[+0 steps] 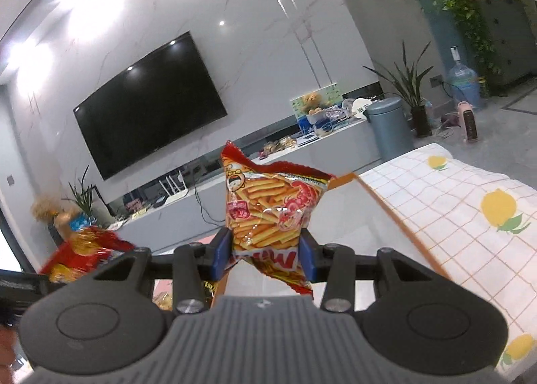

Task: Organize snacks
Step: 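Carry both bags over the orange box and release them inside, then move the right tool to the white-blue bag and grasp it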

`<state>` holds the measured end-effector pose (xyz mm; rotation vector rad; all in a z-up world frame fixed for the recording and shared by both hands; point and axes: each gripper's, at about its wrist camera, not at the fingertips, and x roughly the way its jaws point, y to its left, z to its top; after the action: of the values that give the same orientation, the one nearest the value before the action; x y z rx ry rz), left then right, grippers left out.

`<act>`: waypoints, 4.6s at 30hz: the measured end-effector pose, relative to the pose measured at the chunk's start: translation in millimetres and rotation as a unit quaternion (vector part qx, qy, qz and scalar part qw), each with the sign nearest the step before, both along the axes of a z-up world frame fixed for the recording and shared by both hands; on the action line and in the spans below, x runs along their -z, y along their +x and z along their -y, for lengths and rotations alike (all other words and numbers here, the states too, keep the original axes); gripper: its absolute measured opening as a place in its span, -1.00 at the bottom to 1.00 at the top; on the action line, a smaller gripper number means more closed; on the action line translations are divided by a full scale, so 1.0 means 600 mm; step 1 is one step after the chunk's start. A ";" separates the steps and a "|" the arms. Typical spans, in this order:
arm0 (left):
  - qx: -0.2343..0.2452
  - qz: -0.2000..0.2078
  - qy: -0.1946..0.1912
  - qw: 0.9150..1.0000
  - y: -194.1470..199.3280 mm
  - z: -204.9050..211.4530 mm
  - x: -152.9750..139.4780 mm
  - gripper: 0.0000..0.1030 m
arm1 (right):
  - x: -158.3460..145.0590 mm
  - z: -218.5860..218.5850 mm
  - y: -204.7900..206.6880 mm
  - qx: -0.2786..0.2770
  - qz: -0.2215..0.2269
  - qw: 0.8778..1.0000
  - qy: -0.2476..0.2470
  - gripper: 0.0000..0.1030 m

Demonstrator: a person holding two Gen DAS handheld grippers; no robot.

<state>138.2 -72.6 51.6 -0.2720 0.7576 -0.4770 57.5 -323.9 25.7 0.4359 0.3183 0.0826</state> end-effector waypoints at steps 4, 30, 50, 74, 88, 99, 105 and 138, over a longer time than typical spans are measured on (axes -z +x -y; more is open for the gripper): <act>0.008 -0.018 0.014 1.000 0.019 0.057 0.022 -0.45 | -0.005 0.012 -0.006 0.007 0.006 1.000 0.015 -0.19; -0.023 -0.044 0.052 0.997 0.055 0.188 0.089 -0.45 | -0.014 0.009 -0.009 0.049 0.006 0.999 0.016 -0.19; -0.041 0.028 0.115 0.992 -0.056 0.104 0.002 0.27 | -0.025 0.005 0.030 0.023 -0.033 0.999 -0.035 -0.19; -0.072 0.065 0.160 0.982 -0.120 -0.021 0.049 0.33 | 0.085 -0.019 0.172 -0.004 -0.271 0.933 -0.238 -0.18; -0.091 0.040 0.140 0.985 -0.120 -0.060 0.060 0.33 | 0.073 -0.024 0.147 0.026 -0.243 0.945 -0.216 0.52; -0.115 0.025 0.124 0.985 -0.120 -0.100 0.057 0.33 | 0.025 -0.082 0.073 0.014 -0.071 0.980 -0.185 0.77; -0.153 0.019 0.131 0.979 -0.115 -0.142 0.055 0.33 | 0.016 -0.149 0.028 -0.062 0.021 0.987 -0.148 0.77; -0.200 -0.078 0.136 0.967 -0.077 -0.225 0.112 0.35 | 0.197 -0.410 0.142 -0.175 -0.018 0.909 -0.378 0.25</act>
<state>91.9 62.6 -15.6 -0.2002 0.8862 0.0323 143.0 -77.9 -92.7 -0.3981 0.4348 0.2886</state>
